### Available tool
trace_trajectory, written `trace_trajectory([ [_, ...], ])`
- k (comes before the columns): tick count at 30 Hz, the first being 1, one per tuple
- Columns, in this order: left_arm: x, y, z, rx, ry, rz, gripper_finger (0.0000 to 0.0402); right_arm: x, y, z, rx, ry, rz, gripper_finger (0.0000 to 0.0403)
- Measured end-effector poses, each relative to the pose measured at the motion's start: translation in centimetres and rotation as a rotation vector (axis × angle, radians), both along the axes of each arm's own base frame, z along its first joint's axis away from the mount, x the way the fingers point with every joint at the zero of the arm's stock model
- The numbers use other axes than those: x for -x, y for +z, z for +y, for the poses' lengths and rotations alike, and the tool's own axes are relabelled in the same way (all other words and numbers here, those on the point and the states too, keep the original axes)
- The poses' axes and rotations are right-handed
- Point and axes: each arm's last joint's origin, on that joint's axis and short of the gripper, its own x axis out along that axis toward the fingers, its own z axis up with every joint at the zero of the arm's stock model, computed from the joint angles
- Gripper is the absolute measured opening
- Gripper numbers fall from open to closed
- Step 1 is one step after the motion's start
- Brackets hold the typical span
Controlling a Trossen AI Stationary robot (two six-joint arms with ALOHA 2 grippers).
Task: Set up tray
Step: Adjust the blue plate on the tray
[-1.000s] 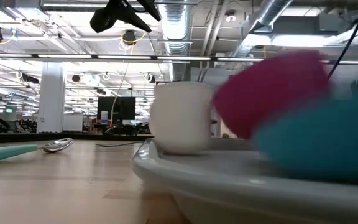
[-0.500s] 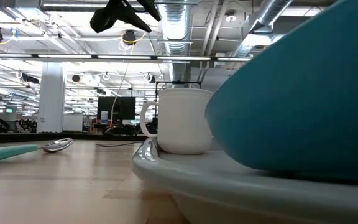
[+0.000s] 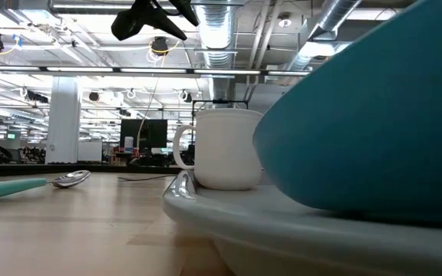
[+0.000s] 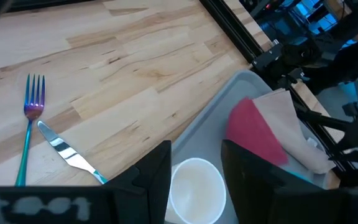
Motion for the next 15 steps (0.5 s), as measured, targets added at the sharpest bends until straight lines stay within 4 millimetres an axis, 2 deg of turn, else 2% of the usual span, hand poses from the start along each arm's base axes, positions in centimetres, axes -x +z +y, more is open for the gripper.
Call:
trace_trajectory([
  [6, 0.0, 0.0, 0.0, 0.0, -0.005, 0.001, 0.0127, -0.3, -0.5, -0.1, 0.033, -0.049, 0.017, 0.0058],
  [12, 0.0, 0.1, 0.3, -0.094, 0.028, 0.011, 0.0127, -1.0, -0.4, -0.4, 0.031, 0.033, 0.006, 0.0058],
  [15, 0.3, -0.2, 0.4, -0.079, 0.053, 0.042, 0.0127, -1.5, -0.4, -0.7, 0.032, 0.027, 0.005, 0.0058],
])
